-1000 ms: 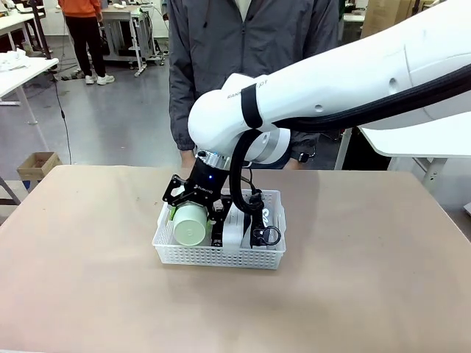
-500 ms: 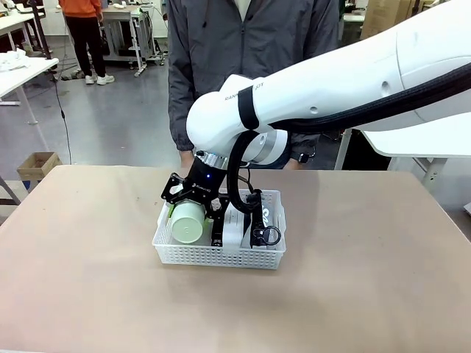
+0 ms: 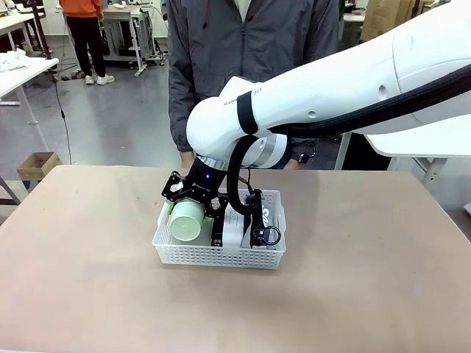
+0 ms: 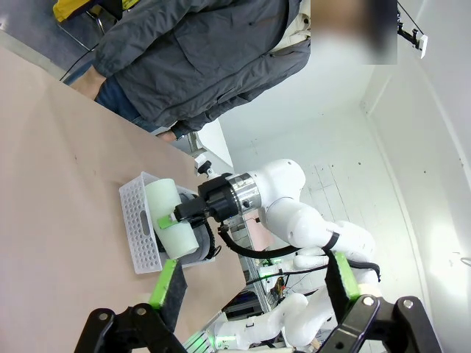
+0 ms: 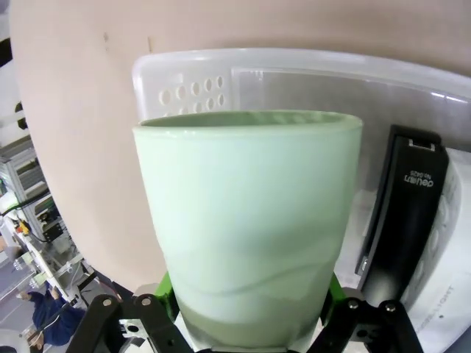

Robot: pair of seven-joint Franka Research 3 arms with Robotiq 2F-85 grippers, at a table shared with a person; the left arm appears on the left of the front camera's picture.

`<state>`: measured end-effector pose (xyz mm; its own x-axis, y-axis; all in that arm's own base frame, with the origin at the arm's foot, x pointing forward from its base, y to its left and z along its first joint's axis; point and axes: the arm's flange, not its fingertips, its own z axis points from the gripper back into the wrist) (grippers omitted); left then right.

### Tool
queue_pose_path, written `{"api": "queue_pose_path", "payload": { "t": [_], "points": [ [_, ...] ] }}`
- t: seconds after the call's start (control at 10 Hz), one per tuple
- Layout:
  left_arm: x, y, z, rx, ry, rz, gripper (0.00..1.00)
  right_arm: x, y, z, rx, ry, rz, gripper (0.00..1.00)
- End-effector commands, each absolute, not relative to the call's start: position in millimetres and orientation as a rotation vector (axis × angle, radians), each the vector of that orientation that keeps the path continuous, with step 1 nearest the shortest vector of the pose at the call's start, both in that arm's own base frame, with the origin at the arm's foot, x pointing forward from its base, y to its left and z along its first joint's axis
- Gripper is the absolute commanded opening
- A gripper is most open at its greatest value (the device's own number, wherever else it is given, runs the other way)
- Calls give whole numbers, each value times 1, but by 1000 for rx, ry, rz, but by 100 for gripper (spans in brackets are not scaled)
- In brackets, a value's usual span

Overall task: Efficiently arrange items inside the basket to fit them all.
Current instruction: Pick up the Reusable plastic cup and place it inside the Organizing basket.

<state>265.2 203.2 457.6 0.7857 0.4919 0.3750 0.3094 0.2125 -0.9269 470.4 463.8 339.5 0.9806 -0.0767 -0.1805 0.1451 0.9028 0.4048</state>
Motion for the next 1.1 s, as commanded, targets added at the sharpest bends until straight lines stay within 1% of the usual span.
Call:
{"api": "queue_pose_path", "payload": {
  "t": [0.0,0.4,0.7,0.8,1.0],
  "points": [
    [266,201,462,-1407,-726,150,100,468,470,334,385,141,-154,84],
    [266,201,462,-1407,-726,150,100,469,475,325,337,131,-149,84],
    [266,201,462,-1407,-726,150,100,469,476,325,335,143,-139,84],
    [266,201,462,-1407,-726,150,100,468,475,326,340,146,-132,100],
    [266,201,462,-1407,-726,150,100,466,474,328,354,145,-124,100]
  ]
}}
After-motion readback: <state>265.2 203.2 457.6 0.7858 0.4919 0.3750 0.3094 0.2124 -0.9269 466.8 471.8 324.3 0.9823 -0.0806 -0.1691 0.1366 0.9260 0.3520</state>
